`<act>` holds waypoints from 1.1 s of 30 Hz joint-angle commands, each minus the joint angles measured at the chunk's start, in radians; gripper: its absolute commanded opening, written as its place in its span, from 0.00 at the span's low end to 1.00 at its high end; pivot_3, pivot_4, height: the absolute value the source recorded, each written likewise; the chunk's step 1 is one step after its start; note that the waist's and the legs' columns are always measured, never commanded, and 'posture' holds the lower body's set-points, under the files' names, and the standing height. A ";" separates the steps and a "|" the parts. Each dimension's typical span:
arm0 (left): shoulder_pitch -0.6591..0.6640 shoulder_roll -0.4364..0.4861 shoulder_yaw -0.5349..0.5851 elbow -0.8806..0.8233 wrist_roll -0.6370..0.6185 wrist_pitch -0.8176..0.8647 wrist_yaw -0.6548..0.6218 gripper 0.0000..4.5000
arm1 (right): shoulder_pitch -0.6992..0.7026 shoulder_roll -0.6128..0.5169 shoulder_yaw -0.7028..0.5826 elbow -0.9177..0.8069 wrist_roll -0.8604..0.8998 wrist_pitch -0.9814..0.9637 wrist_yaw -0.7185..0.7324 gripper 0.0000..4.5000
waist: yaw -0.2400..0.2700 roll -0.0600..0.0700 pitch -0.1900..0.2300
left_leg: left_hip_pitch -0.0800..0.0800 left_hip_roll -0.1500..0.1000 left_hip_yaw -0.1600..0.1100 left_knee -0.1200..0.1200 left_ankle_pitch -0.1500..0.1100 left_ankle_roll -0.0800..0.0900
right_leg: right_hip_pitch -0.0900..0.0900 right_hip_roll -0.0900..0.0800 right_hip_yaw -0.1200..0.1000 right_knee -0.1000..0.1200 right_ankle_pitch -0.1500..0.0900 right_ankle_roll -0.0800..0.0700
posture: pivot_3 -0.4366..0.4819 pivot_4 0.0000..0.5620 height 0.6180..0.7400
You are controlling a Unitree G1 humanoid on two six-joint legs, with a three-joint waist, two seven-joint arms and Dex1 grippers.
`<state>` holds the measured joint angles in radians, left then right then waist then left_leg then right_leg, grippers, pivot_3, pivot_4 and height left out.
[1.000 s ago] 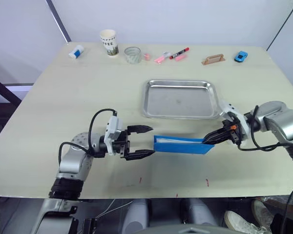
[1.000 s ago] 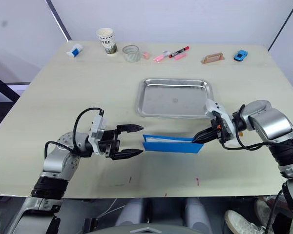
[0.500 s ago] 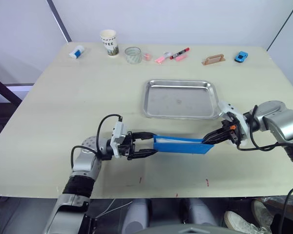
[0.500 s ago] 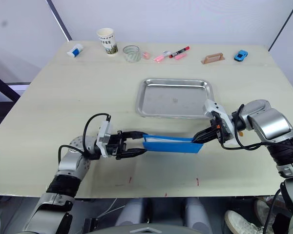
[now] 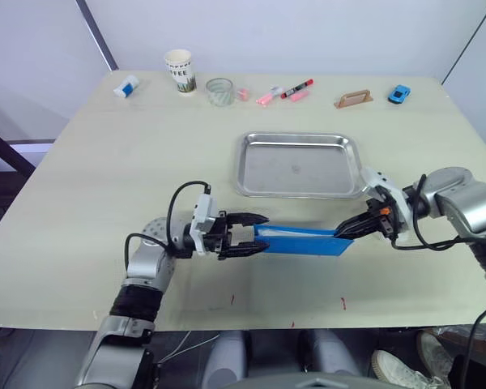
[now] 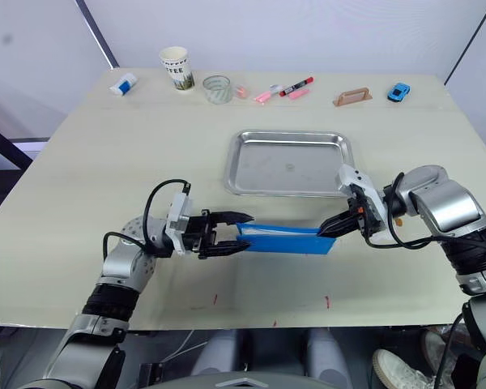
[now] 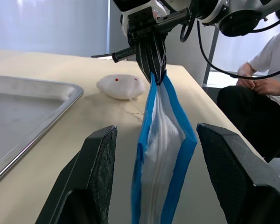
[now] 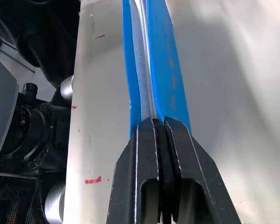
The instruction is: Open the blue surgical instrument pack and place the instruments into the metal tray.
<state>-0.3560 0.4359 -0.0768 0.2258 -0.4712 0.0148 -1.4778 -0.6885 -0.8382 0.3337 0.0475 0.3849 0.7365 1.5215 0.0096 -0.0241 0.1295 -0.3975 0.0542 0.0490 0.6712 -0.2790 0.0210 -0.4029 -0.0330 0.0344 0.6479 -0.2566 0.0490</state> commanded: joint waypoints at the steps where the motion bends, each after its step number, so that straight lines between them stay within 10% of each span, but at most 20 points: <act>1: -0.014 -0.003 -0.005 -0.036 -0.003 0.002 0.005 0.65 | -0.005 0.009 -0.002 -0.008 -0.009 0.002 -0.012 0.00 | 0.000 0.000 0.000 | 0.000 0.000 0.000 0.000 0.000 0.000 | 0.000 0.000 0.000 0.000 0.000 0.000 | 0.48 0.27 1.00; 10: -0.025 -0.008 -0.021 -0.048 0.003 0.016 0.016 0.65 | 0.001 0.009 -0.009 -0.026 0.000 0.016 -0.015 0.00 | 0.000 0.000 0.000 | 0.000 0.000 0.000 0.000 0.000 0.000 | 0.000 0.000 0.000 0.000 0.000 0.000 | 0.48 0.27 1.00; 18: -0.024 -0.008 -0.024 -0.049 0.022 -0.010 0.016 0.01 | 0.002 0.008 -0.010 -0.024 -0.004 0.017 -0.018 0.00 | -0.001 0.000 0.000 | 0.000 0.000 0.000 0.000 0.000 0.000 | 0.000 0.000 0.000 0.000 0.000 0.000 | 0.48 0.27 1.00; 28: -0.012 -0.008 -0.026 -0.031 0.038 -0.047 0.012 0.01 | 0.013 0.024 -0.061 -0.007 -0.007 -0.015 -0.066 0.00 | -0.001 0.000 0.000 | 0.000 0.000 0.000 0.000 0.000 0.000 | 0.000 0.000 0.000 0.000 0.000 0.000 | 0.48 0.27 1.00; 33: 0.001 0.008 -0.021 -0.062 0.033 -0.030 0.020 0.00 | 0.080 -0.037 -0.199 -0.093 0.087 0.012 -0.058 0.54 | 0.006 0.001 0.001 | -0.001 0.000 0.000 0.000 0.000 0.000 | 0.000 -0.001 0.000 0.000 0.000 0.000 | 0.48 0.27 1.00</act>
<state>-0.3609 0.4287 -0.0979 0.1986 -0.4363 -0.0193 -1.4579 -0.6093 -0.8426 0.2087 0.0040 0.4316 0.7413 1.4572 0.0158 -0.0232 0.1302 -0.3989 0.0537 0.0489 0.6712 -0.2790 0.0210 -0.4030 -0.0340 0.0342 0.6473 -0.2566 0.0491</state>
